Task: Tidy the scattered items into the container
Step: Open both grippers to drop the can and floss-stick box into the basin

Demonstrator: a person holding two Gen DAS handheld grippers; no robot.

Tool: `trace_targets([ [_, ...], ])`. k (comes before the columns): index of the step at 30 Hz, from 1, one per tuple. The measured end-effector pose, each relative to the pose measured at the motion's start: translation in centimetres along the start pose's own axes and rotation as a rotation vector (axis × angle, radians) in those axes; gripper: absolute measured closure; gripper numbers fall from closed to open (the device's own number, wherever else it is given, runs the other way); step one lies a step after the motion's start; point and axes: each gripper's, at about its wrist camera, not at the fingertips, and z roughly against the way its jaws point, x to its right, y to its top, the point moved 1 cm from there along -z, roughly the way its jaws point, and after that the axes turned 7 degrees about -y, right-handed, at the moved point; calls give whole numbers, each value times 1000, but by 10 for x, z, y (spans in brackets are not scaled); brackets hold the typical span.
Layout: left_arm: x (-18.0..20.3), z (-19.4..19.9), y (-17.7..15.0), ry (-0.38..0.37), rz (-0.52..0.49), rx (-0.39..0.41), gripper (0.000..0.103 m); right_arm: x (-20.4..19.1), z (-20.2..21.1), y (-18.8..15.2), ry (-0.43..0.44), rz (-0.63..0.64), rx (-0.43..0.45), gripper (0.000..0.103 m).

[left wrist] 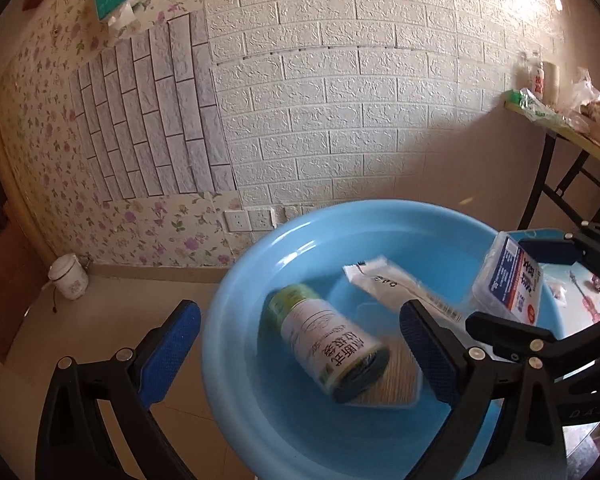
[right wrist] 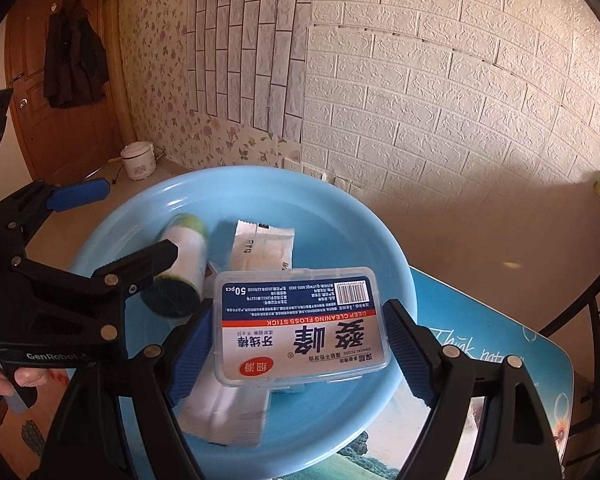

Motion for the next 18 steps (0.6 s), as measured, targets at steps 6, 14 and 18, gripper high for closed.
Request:
trace_targets([
  [6, -8, 8, -2, 8, 23, 18, 0, -1, 3, 1, 19, -6, 12, 19],
  [14, -21, 20, -7, 13, 90, 35, 0, -8, 19, 5, 65, 3, 58, 16],
  [18, -24, 25, -8, 9, 106, 32, 0, -11, 28, 6, 48, 35, 94, 4],
])
